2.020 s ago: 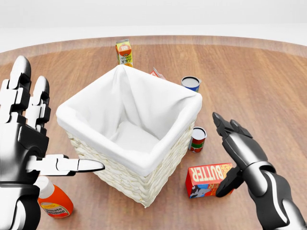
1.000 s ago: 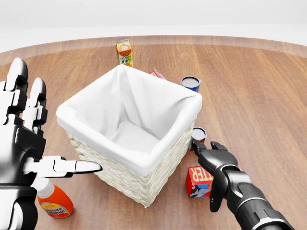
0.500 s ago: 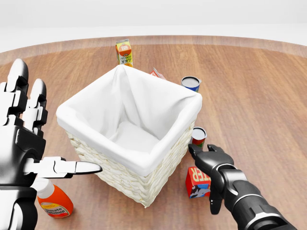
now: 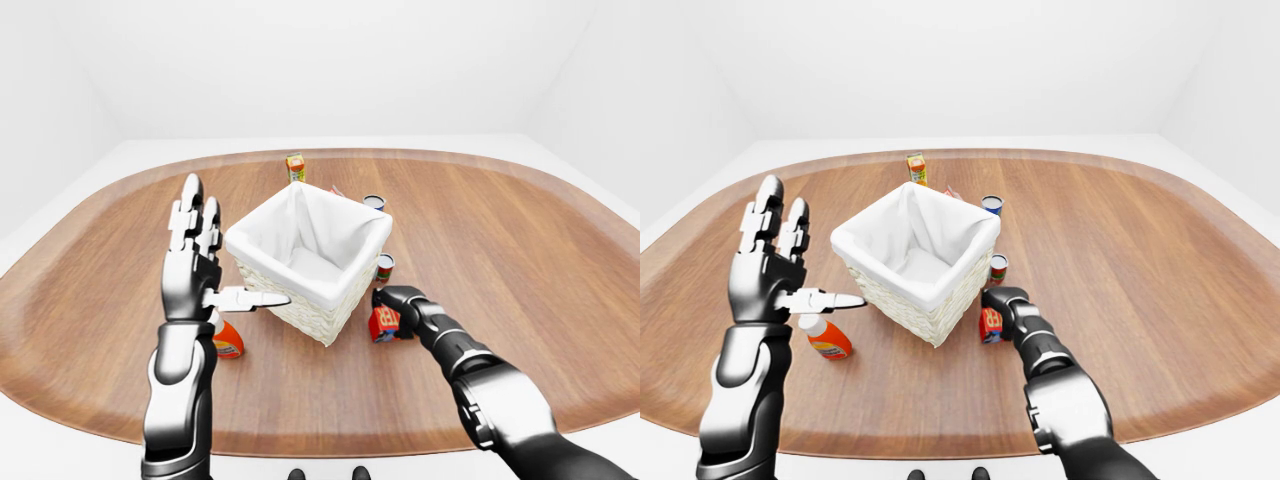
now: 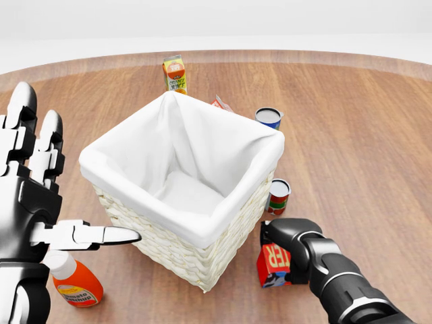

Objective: Pick up the butter and put it in the basket.

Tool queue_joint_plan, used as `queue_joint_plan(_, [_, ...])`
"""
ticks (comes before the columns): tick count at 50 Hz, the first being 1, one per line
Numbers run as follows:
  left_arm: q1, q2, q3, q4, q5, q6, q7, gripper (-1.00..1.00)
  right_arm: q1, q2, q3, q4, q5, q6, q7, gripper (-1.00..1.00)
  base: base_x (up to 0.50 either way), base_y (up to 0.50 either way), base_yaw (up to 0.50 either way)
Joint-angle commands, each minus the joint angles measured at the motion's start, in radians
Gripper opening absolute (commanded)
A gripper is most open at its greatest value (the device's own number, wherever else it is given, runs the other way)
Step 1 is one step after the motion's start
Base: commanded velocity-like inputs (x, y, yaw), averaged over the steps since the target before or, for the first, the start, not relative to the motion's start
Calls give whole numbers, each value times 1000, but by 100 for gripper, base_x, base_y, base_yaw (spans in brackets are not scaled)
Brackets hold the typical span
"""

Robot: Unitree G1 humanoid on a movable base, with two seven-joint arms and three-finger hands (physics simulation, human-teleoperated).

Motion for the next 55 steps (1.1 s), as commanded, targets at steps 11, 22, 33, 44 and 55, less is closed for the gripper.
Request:
queue_joint_plan(11, [-9, 6, 9, 6, -17, 0, 1, 100, -46, 63, -9, -9, 53, 0, 89, -100, 0, 0, 0])
queue_joint_plan(22, [-21, 10, 14, -13, -26, 0, 4, 100, -26, 0, -10, -39, 77, 0, 110, -100, 0, 0, 0])
queue_joint_plan(33, [-25, 12, 14, -19, -27, 0, 6, 100, 51, -117, -14, -94, 83, 0, 134, -100, 0, 0, 0])
queue_joint_plan(44, [-19, 9, 6, -40, -17, 0, 5, 100, 125, -190, -117, -293, 285, 0, 276, -100, 0, 0, 0])
queue_joint_plan(55, [-13, 0, -5, -47, -10, 0, 5, 100, 290, -201, -251, -904, 647, 0, 616, -100, 0, 0, 0])
